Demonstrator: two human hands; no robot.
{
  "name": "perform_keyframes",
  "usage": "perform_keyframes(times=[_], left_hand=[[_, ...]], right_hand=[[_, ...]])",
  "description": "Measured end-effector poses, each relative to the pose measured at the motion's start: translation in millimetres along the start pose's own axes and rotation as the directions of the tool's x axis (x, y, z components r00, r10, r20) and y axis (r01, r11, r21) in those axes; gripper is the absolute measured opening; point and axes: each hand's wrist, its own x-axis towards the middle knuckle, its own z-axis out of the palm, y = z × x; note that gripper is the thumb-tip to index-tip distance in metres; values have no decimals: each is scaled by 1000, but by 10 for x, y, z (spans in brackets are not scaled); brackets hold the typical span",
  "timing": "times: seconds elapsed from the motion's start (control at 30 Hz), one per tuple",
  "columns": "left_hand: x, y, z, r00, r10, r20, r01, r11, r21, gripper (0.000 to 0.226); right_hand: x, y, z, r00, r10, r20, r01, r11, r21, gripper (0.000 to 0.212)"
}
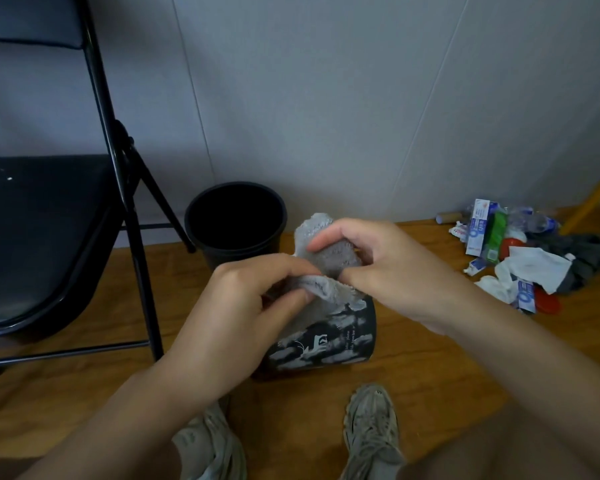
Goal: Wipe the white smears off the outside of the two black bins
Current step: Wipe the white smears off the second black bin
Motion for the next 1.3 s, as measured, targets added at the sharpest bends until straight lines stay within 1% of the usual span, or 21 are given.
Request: perform_keyframes(times=[0.07,0.1,0.17,0.23,0.33,0.4,0.5,0.53,0.6,0.67,0.73,0.87,0.9,0.97,1.03,1.07,1.1,1.17,1.2,1.23,1.3], left_hand=[[27,-32,4,999,-24,-45,23,999,-34,12],[43,-50,7,997,-35,-62,33,999,-39,10],[63,-106,32,993,-86,-82,81,994,-70,18],[87,-131,51,987,-156,-50,147,978,-151,15],[89,-115,67,988,-151,26,152,942,-301,15],[84,-71,65,988,-153,36,156,939,-308,15],[91,-35,40,987,-161,5,157,957,-245,20],[95,-32,25,985,-174,-1,169,957,-236,20],[100,-38,7,981,-196,10,192,951,-244,21],[87,-35,7,978,-204,36,206,944,-258,23],[79,-22,10,975,-222,30,221,934,-280,23],[95,11,17,962,-273,-1,252,888,-384,4],[95,21,26,956,-292,6,268,869,-416,8],[88,24,43,933,-356,54,333,795,-507,27],[78,19,53,899,-412,147,420,719,-554,53],[75,14,53,891,-411,195,447,710,-545,60],[70,6,49,890,-392,231,454,723,-522,57],[66,5,39,890,-376,257,455,756,-471,37],[63,2,41,888,-384,254,460,751,-474,30],[62,1,44,884,-393,253,467,737,-489,25],[76,-5,54,879,-403,254,475,708,-523,23]], right_hand=[[-30,-47,-15,999,-14,47,11,998,68,44],[-42,-65,-19,998,-23,60,17,994,106,46],[-48,-75,-22,997,-48,56,39,988,151,49],[-40,-70,-19,997,-57,45,49,984,171,50],[-34,-67,-16,997,-46,60,32,978,204,49],[-34,-68,-23,998,-12,67,-4,972,234,44],[-40,-78,-29,997,49,56,-65,937,344,19],[-47,-82,-27,997,52,50,-67,929,365,17],[-52,-75,-19,998,31,46,-45,939,342,28],[-49,-65,-2,999,2,53,-16,964,266,38],[-32,-41,20,999,-18,46,8,980,201,37],[9,-22,65,996,-44,-78,57,983,177,31],[15,-23,72,994,-47,-103,65,982,175,30],[25,-23,78,987,-54,-149,79,983,164,28],[38,-17,73,978,-58,-198,91,983,159,25],[41,-17,67,971,-68,-228,103,984,144,25],[42,-15,65,964,-79,-254,113,986,124,24],[39,-2,73,961,-69,-268,104,987,121,25],[39,9,84,964,-45,-262,85,986,145,26],[45,22,96,967,-7,-253,57,980,190,28],[65,50,99,973,110,-202,-27,926,376,35]])
